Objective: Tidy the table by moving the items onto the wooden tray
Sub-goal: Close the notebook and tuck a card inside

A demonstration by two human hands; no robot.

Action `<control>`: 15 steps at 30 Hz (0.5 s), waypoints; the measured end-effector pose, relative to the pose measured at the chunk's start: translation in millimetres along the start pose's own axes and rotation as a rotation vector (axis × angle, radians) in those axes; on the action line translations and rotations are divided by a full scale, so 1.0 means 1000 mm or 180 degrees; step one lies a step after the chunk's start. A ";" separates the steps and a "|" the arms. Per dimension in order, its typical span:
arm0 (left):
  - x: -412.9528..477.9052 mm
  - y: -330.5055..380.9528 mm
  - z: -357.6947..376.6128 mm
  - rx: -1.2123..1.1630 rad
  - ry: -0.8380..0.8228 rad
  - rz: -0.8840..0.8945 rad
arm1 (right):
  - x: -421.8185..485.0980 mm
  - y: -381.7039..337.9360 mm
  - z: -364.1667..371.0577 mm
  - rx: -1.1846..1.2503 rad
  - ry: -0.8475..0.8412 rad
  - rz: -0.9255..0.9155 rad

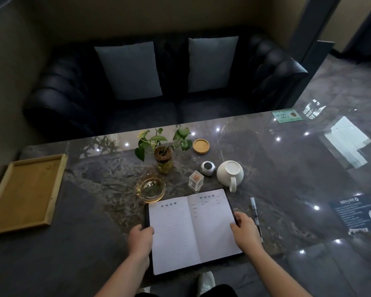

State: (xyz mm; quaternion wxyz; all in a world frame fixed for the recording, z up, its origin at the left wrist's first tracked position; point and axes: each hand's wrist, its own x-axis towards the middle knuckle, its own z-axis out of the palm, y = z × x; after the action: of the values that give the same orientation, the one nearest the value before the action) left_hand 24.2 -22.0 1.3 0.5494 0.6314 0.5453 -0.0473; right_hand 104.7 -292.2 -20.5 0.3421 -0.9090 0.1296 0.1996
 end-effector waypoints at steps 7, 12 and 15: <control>-0.010 -0.002 -0.013 -0.0412 -0.0380 0.0191 | 0.005 0.005 -0.007 0.0705 0.0001 0.0412; -0.027 0.000 -0.012 -0.0167 -0.0632 0.0879 | -0.002 0.007 -0.007 0.1335 -0.0134 0.0504; -0.040 0.009 -0.007 0.0010 -0.0821 0.1237 | -0.008 0.002 -0.010 0.1608 -0.0305 0.0466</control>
State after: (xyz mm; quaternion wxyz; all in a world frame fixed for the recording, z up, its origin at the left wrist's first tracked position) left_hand 10.6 -40.4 36.3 0.6123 0.7141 0.3386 -0.0218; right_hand 99.5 -299.7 -11.9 0.5486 -0.7725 0.2243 0.2280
